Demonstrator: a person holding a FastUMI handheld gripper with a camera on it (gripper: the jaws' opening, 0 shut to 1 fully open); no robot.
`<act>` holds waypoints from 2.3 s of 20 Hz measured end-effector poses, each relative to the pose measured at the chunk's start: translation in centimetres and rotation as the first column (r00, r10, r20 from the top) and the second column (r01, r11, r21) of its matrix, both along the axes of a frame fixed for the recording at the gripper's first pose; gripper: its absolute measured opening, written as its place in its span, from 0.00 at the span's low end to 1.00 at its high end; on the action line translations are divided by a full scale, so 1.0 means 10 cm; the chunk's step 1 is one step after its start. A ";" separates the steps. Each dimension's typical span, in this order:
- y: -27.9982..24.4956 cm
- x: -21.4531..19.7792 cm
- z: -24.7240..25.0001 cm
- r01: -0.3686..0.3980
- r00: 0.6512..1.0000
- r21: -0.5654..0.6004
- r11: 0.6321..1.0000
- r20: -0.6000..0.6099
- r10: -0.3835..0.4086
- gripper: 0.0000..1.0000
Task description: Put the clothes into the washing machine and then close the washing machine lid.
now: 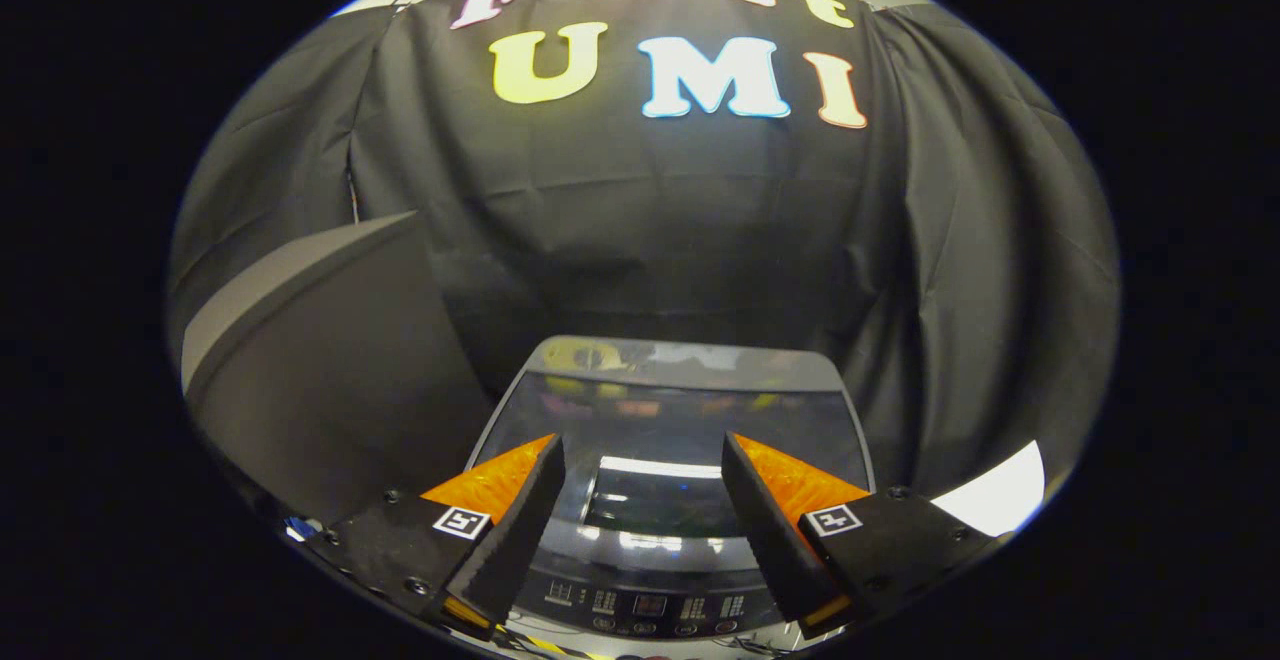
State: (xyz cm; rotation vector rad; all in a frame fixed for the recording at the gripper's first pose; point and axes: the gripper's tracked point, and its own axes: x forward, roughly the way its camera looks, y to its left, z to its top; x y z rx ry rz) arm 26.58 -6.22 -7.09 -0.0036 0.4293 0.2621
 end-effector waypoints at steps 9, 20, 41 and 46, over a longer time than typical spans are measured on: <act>0.06 -0.77 0.33 0.027 0.995 0.034 0.999 0.096 -0.030 0.98; 0.01 -2.24 1.01 0.090 0.955 0.154 0.984 0.266 -0.129 0.98; -0.41 -3.32 0.23 0.207 0.911 0.139 0.968 0.335 -0.243 1.00; -0.46 -3.29 0.25 0.209 0.910 0.131 0.969 0.336 -0.242 1.00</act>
